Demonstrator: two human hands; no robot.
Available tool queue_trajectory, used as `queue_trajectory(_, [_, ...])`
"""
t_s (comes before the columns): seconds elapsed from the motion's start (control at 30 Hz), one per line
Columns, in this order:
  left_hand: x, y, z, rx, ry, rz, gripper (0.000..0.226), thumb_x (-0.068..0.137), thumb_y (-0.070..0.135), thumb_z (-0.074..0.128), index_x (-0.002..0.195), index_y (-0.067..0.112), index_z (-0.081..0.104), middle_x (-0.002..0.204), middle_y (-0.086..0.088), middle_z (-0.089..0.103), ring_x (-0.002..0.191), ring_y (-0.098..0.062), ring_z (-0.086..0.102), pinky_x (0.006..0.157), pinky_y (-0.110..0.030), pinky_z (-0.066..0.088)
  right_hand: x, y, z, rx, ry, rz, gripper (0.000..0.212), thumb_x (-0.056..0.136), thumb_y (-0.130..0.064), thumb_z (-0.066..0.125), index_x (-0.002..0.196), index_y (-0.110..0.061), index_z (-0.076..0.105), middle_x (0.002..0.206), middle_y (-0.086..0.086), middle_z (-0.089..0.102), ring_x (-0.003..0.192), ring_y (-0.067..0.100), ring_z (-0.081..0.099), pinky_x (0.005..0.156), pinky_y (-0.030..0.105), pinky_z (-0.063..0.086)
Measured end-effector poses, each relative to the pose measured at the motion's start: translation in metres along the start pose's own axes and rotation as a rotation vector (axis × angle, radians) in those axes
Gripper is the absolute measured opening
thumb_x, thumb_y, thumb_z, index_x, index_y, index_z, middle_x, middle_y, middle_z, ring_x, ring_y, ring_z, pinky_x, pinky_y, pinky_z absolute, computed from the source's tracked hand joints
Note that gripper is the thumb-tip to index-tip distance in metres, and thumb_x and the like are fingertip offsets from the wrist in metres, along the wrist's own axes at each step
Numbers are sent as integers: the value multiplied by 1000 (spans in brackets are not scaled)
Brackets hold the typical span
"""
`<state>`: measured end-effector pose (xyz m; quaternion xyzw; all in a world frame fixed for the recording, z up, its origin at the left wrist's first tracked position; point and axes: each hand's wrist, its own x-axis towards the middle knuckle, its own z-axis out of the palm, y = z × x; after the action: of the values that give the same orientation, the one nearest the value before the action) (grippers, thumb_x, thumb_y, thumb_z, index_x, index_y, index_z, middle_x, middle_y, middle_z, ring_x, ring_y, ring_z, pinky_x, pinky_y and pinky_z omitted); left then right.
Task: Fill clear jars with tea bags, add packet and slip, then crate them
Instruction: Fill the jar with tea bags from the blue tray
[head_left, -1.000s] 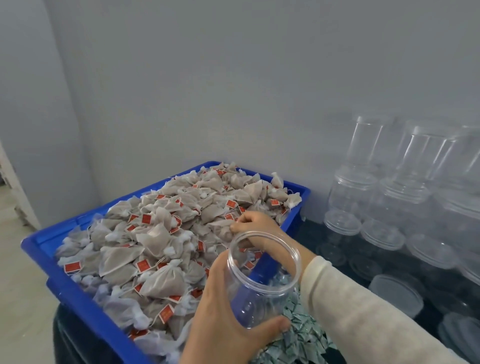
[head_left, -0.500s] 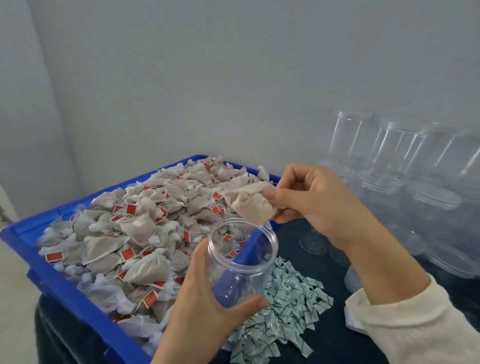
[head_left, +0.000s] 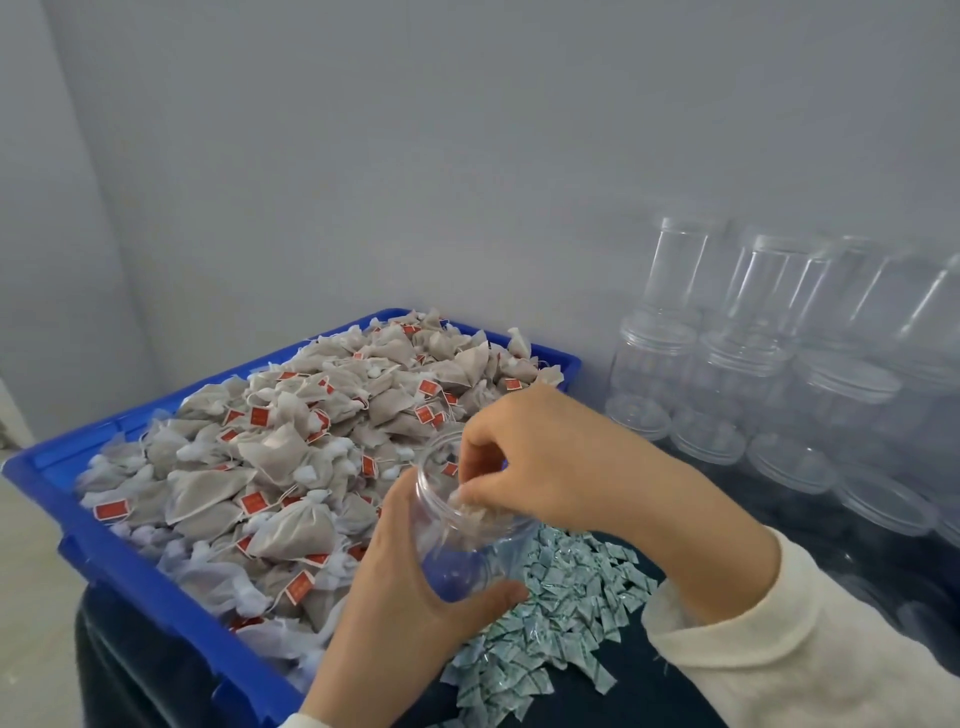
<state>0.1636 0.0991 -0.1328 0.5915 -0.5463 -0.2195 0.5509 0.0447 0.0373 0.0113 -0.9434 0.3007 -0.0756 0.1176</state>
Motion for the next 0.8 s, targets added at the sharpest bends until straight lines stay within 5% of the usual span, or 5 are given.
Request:
queue_trajectory(0.1, [0, 1, 0, 0, -6, -10, 105, 35, 79, 76, 126, 54, 31, 112, 42, 51, 98, 20, 54, 66, -4, 48, 6, -3, 5, -66, -194, -10, 12, 91, -17, 62, 97, -17, 72, 87, -6, 67, 70, 5, 55, 58, 13, 41])
queue_trajectory(0.27, [-2, 2, -2, 91, -55, -72, 130, 26, 82, 75, 136, 56, 12, 129, 30, 46, 99, 12, 54, 88, -28, 53, 14, 2, 5, -219, -476, -64, 21, 93, -27, 61, 107, -14, 72, 96, 3, 69, 71, 12, 53, 57, 21, 41])
queue_trajectory(0.47, [-4, 5, -1, 54, -100, -54, 128, 31, 71, 79, 139, 53, 14, 125, 36, 47, 106, 9, 56, 89, -25, 53, 18, 4, 7, -288, -601, -118, 13, 97, -24, 55, 96, -15, 66, 68, -10, 51, 57, 7, 45, 43, 8, 36])
queue_trajectory(0.57, [-4, 5, 0, 34, -97, -32, 126, 34, 65, 81, 141, 49, 17, 116, 43, 49, 103, 18, 53, 74, -11, 51, 19, 8, 7, -278, -576, -144, 17, 98, -23, 52, 96, -14, 67, 71, -8, 55, 58, 7, 45, 47, 11, 37])
queue_trajectory(0.8, [-6, 9, -4, -36, -53, 45, 95, 43, 65, 85, 119, 68, 28, 123, 36, 51, 108, 16, 52, 83, -22, 52, 24, 25, -27, 233, -292, -172, 14, 93, -26, 62, 103, -29, 71, 93, -15, 72, 84, -3, 66, 81, 12, 51])
